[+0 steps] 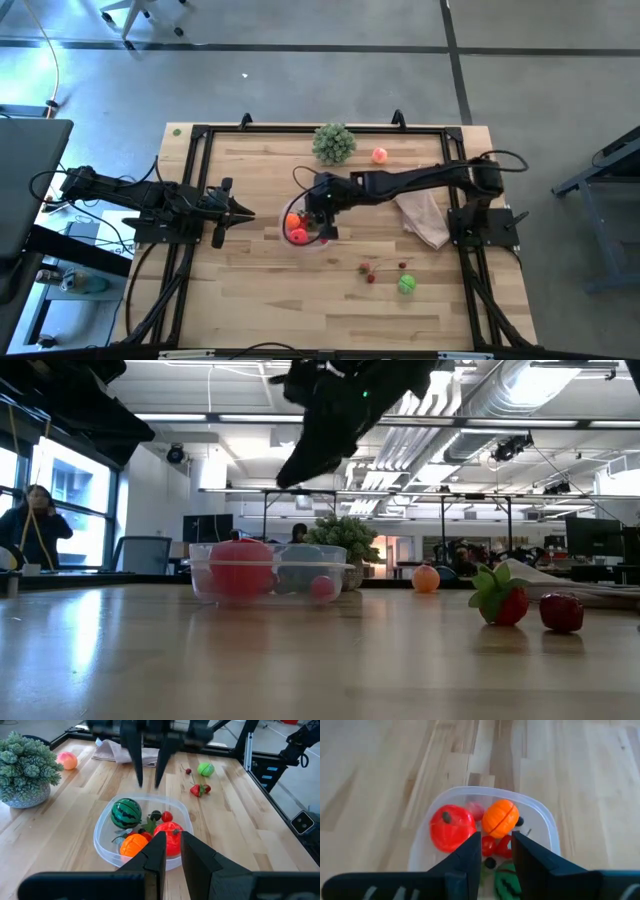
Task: Pick and placing Produce into tupperware
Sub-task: Put the green cabbage into the transparent bin
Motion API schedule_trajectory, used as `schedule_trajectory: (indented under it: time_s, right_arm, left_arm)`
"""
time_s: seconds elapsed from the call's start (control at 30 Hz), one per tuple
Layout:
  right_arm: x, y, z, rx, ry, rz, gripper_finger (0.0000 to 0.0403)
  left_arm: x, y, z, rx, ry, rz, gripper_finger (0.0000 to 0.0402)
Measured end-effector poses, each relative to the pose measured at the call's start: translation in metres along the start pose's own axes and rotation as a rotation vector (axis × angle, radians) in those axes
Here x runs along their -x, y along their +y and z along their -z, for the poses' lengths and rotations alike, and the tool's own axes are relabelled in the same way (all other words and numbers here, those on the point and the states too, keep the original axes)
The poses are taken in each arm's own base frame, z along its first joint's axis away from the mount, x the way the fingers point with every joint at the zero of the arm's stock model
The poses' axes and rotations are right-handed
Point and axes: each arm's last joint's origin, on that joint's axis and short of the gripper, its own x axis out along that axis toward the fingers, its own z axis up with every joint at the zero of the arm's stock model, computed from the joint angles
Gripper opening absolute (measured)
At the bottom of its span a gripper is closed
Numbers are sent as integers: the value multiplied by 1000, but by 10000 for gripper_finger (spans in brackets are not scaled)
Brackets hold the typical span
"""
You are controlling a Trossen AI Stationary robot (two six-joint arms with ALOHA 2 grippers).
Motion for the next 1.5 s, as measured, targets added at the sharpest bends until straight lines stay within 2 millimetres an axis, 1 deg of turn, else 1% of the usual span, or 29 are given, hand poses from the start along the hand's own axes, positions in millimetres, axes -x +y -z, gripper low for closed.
schedule_trajectory:
  time_s: [0.2, 0.37, 0.53, 0.73, 0.87, 1.03, 1.13, 1.27, 1.37, 1.5]
  right_arm:
    - [43, 4, -8, -60, 12, 18, 99]
    - [66, 19, -9, -82, 55, 61, 99]
    - [78, 42, -4, -91, 134, 115, 99]
    - [80, 71, 6, -106, 201, 185, 99]
    - [77, 87, 19, -137, 224, 185, 99]
    - [78, 100, 45, -209, 242, 185, 99]
    - [85, 107, 59, -255, 205, 168, 99]
    - [100, 117, 77, -307, 120, 151, 99]
    - [110, 122, 95, -349, 75, 154, 99]
    - [113, 130, 119, -407, 40, 109, 99]
  left_arm:
    - [0, 0, 0, 0, 0, 0, 46]
    - [0, 0, 0, 0, 0, 0, 46]
    - [0, 0, 0, 0, 1, 0, 46]
    - [0, 0, 0, 0, 2, 0, 46]
    - [0, 0, 0, 0, 1, 0, 46]
    - [0, 0, 0, 0, 1, 0, 46]
    - [0, 0, 0, 0, 1, 0, 46]
    - [0, 0, 0, 0, 1, 0, 46]
    - [0, 0, 0, 0, 1, 0, 46]
    - [0, 0, 0, 0, 1, 0, 46]
